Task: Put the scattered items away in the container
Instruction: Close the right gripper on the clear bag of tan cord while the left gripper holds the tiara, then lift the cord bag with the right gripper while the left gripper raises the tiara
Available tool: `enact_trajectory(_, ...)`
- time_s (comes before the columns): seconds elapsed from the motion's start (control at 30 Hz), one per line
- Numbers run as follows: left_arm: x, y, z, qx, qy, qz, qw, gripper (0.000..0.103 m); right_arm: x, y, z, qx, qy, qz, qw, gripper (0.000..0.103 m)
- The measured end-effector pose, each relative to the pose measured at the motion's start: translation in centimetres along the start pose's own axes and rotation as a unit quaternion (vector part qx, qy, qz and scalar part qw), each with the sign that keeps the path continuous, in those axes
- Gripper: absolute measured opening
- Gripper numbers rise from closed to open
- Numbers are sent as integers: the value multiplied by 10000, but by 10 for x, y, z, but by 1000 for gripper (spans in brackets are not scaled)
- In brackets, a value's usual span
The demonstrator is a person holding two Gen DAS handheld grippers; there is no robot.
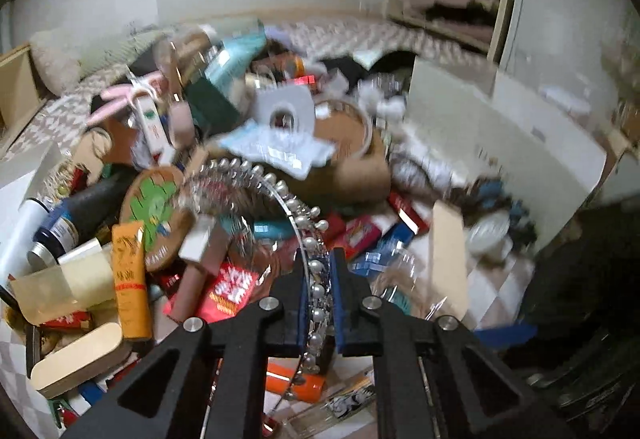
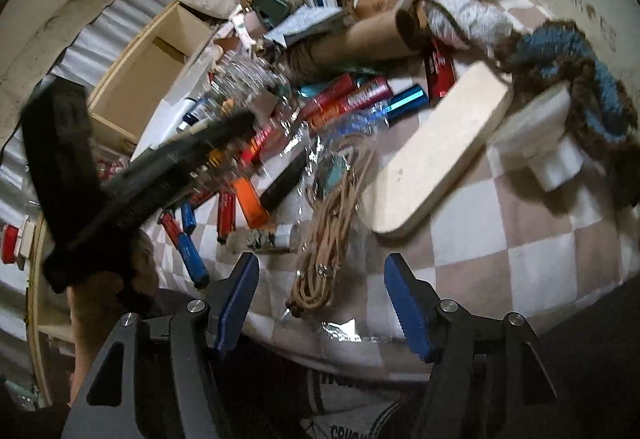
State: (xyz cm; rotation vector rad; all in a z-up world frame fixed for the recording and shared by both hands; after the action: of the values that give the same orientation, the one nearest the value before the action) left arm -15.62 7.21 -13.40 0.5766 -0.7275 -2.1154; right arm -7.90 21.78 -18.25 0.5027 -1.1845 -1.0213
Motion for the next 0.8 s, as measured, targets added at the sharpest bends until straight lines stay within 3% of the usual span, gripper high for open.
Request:
enact_trajectory(0.2, 8, 26, 7, -561, 237, -98, 9981, 11, -2, -14, -5, 186, -235, 277, 9992, 66)
enact_trajectory(0.4, 17, 35, 4, -715, 450, -199, 9962, 11, -11, -28, 6, 204, -615, 504, 9966, 38)
enact_trajectory(0.6, 20, 40, 2, -838, 559, -245, 9946, 11, 12, -37, 17, 149, -51, 246, 9996, 33)
enact_trajectory(0.73, 21, 39, 0, -835, 602, -263, 9943, 11, 28, -45, 24, 102, 367, 126, 9992, 16)
enact_trajectory(0.8, 21, 39, -1, -823, 605, -261, 9944, 11, 36, -49, 25, 75, 588, 106, 9982, 13)
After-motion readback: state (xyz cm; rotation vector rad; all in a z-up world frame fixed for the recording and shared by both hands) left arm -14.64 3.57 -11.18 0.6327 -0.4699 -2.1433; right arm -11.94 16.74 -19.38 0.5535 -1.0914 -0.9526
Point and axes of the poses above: each gripper's, at about its wrist camera, not at the fingertips, and y roughly against the way its jaws point, x to its left, z to its top, the point moved 2 cm from there along -y, roughly the way its jaws point, and after that the axes turned 6 degrees about -z, right-handed, at the moved point
